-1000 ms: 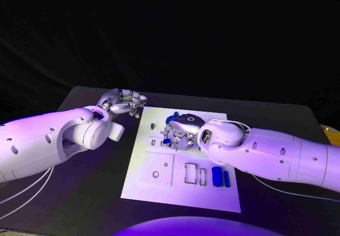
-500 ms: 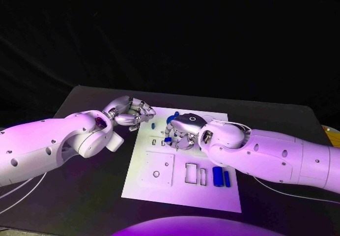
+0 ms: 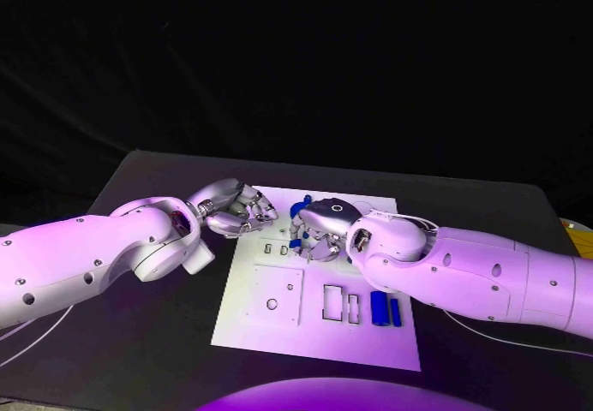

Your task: Assemble the parts on the task board

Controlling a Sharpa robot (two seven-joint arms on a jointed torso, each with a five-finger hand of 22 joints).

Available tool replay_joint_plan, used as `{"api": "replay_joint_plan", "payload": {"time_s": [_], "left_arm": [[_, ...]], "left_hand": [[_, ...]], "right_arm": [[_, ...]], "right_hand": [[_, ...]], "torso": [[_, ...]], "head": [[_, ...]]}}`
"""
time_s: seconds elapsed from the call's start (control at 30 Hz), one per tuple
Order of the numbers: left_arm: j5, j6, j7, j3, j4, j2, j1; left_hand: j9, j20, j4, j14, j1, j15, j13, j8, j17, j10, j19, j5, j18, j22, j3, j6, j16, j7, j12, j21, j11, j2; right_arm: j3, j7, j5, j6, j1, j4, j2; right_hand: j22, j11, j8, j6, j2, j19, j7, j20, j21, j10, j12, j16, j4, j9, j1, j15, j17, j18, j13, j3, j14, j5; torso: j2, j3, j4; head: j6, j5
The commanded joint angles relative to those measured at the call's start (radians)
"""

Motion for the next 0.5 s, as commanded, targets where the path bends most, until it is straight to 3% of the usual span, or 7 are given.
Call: {"api": "replay_joint_plan", "payload": {"time_s": [0.03,0.5], "left_arm": [[-0.049,0.005,-0.01,0.001,0.002,0.003,-0.001],[0.006,-0.048,0.005,0.001,0.0,0.005,-0.001]], "left_hand": [[-0.002,0.002,0.001,0.023,-0.005,0.002,0.001,-0.007,0.021,0.009,0.007,0.0,-0.02,0.002,0.006,0.008,0.005,0.002,0.005,0.007,0.0,0.001],[-0.007,0.003,0.005,0.024,-0.014,0.003,0.003,-0.015,0.022,0.008,0.007,0.0,-0.02,0.005,0.005,0.008,0.005,0.005,0.007,0.01,0.002,-0.005]], "right_arm": [[0.0,-0.023,-0.021,0.01,-0.004,-0.003,0.005],[-0.002,-0.059,-0.029,0.003,-0.022,-0.022,0.02]], "right_hand": [[0.254,0.001,0.003,0.013,-0.001,0.091,-0.01,0.002,0.003,0.007,-0.002,0.002,-0.001,0.042,0.008,0.0,0.183,-0.007,0.14,0.0,0.086,0.0],[0.252,0.004,-0.001,0.006,-0.012,0.089,-0.006,0.004,-0.003,-0.001,-0.012,0.001,0.007,0.043,-0.001,0.003,0.182,-0.006,0.13,-0.008,0.085,-0.065]], "torso": [[0.0,-0.0002,-0.0007],[0.0,-0.0002,0.0017]], "head": [[0.001,-0.003],[-0.001,-0.005]]}}
